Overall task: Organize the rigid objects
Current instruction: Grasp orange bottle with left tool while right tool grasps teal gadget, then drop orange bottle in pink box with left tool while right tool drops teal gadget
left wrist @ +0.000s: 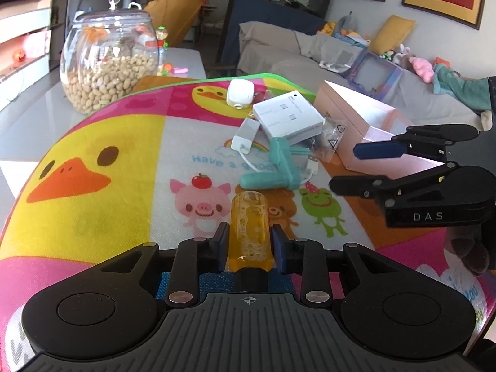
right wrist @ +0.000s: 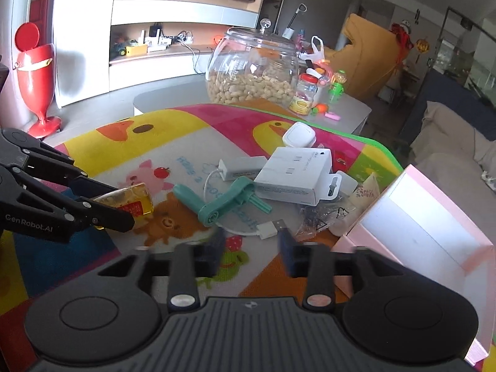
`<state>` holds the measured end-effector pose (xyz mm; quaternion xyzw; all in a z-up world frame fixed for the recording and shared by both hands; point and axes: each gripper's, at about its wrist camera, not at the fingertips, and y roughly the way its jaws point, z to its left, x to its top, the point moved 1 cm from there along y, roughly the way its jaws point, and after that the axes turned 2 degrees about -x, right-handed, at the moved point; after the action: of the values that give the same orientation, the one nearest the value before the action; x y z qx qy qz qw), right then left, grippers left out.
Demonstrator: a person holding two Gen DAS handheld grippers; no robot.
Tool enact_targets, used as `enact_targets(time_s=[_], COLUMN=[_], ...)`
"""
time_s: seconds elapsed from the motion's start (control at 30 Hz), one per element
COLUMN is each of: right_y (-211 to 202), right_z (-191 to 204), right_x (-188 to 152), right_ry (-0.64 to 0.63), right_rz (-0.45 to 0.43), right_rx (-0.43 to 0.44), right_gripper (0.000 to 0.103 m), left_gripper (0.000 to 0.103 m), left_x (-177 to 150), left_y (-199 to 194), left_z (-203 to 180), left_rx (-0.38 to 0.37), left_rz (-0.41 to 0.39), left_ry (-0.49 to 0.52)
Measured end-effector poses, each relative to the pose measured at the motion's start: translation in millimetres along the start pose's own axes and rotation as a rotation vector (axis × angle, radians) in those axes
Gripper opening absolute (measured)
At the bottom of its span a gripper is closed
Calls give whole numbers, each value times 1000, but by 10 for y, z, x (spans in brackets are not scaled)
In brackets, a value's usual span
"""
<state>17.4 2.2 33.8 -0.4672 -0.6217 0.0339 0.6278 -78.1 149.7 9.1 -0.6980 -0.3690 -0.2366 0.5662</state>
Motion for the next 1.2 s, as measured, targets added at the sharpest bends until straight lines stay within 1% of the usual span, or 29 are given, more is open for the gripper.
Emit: enact_targets(time_s=[0.07, 0.13, 0.23, 0.27, 0.33, 0.43, 0.47, 0.5, 0.53, 0.6, 0.67, 0.77, 0.83, 0.9, 0.97, 1.1, 1.17, 1.2], right_y=[46, 132, 339, 415, 552, 711, 709, 687, 649, 491, 277, -175, -484, -780, -1063, -1468, -1593, -1643], right_z=[-6, -14, -65, -85, -117, -80, -58, -38, -28, -31, -24, -41, -59, -81, -154, -364, -446, -486], right_x=[56, 149, 277, 302, 315, 287, 274, 269, 272, 266, 234, 147, 50, -73, -212, -517, -670, -750], right_ry=[26, 89, 240, 292, 372, 386, 376, 360, 348, 336, 319, 303, 284, 264, 272, 370, 404, 418], right_rz=[-19, -24, 6, 20, 36, 89, 81, 73, 70, 39, 1, -61, -107, -154, -181, -189, -186, -185], right_rx=[25, 41, -9, -31, -49, -49, -53, -51, -43, -22, -13, -40, -102, -188, -275, -398, -458, -481], right_gripper=[65, 65, 65, 65, 65, 65, 59, 49, 47, 45, 45, 44, 44, 44, 44, 44, 44, 44], left_gripper=[32, 32, 32, 32, 32, 32, 32, 32, 32, 32, 32, 32, 32, 32, 32, 32, 32, 32], left_x=[2, 1, -3, -2, -7, -10, -7, -6, -12, -26, -29, -45, -55, -43, 22, 312, 507, 606], left_y=[-17, -25, -34, -29, -19, -12, -10, -8, -9, -26, -43, -75, -81, -76, -78, -64, -15, 22], left_z=[25, 60, 91, 83, 52, 19, 12, 0, -11, -39, -53, -163, -313, -540, -807, -1360, -1646, -1772], left_rx=[11, 48, 47, 53, 66, 80, 84, 89, 93, 101, 90, 50, 2, -55, -112, -228, -255, -256], left_rz=[-7, -13, -16, -18, -23, -26, -25, -25, -25, -26, -23, -14, -2, 1, -14, -68, -97, -110], left_ry=[-4, 6, -1, 4, 22, 37, 40, 45, 51, 62, 65, 93, 132, 194, 262, 381, 449, 477])
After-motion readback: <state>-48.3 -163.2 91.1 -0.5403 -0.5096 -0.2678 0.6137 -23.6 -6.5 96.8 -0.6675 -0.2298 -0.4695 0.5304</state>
